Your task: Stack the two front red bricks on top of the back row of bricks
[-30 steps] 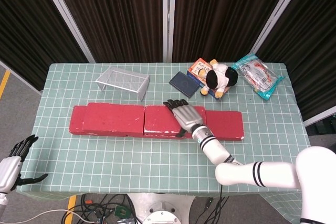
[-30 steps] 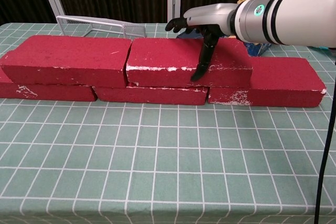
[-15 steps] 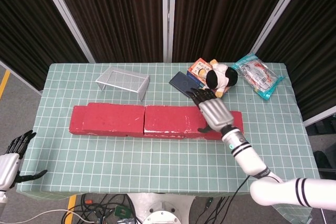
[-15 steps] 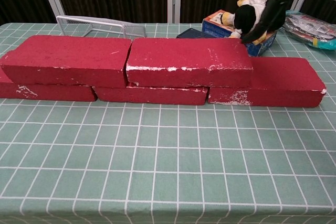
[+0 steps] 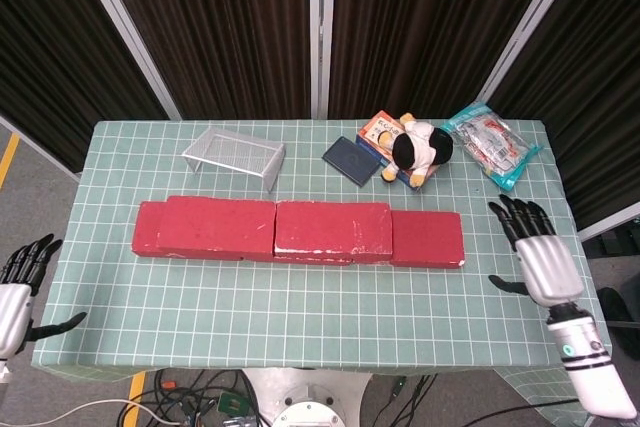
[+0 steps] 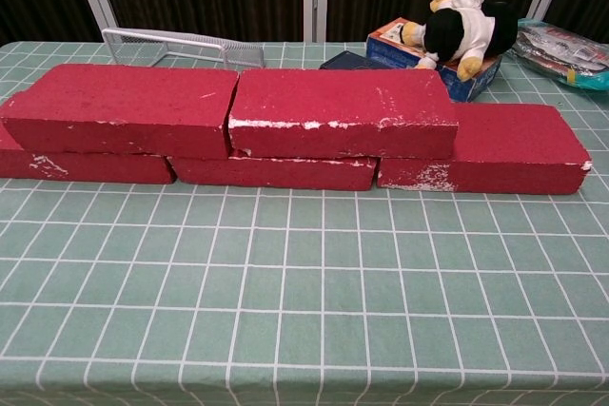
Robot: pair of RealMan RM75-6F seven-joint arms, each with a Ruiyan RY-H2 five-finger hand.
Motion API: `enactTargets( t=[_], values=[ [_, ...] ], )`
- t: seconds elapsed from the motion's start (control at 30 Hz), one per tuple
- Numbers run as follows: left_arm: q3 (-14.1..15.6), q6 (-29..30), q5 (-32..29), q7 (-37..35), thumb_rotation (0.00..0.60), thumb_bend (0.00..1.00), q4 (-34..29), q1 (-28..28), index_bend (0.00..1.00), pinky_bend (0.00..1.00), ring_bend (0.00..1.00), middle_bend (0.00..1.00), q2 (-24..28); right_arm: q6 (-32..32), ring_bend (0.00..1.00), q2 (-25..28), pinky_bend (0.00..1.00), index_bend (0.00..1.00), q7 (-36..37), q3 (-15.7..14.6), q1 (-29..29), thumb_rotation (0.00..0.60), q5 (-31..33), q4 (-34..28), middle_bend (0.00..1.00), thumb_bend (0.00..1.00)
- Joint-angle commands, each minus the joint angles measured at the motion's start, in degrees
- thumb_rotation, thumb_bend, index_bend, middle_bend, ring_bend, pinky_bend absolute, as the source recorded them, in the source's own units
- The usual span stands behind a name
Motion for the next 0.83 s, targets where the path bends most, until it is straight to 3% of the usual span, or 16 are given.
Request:
enactTargets(
  t=[0.03,0.27,0.83],
  values=[
    [0.05,0.80,0.72,2.12,0.600,0.02,-1.59,0.28,0.03,0.00,0.00,0.00,0.65,4.45,0.00,-0.15,0.00,0.00,4.09,-1.98,-5.66,0.600,-3.82,5.69,0.00,0.00],
    [0.12,2.80,2.45,5.66,0.600,0.02,-3.68,0.90,0.03,0.00,0.00,0.00,1.09,7.26,0.00,-1.71,0.00,0.00,5.57,-1.17,-11.46,0.600,-4.53,11.18,0.00,0.00],
    [-0.11,2.88,2.69,16.37,0.600,0.00,-2.86,1.13,0.03,0.00,0.00,0.00,-0.34,3.59,0.00,-3.55,0.00,0.00,4.10,1.87,-14.71,0.600,-6.78,12.19,0.00,0.00]
  ],
)
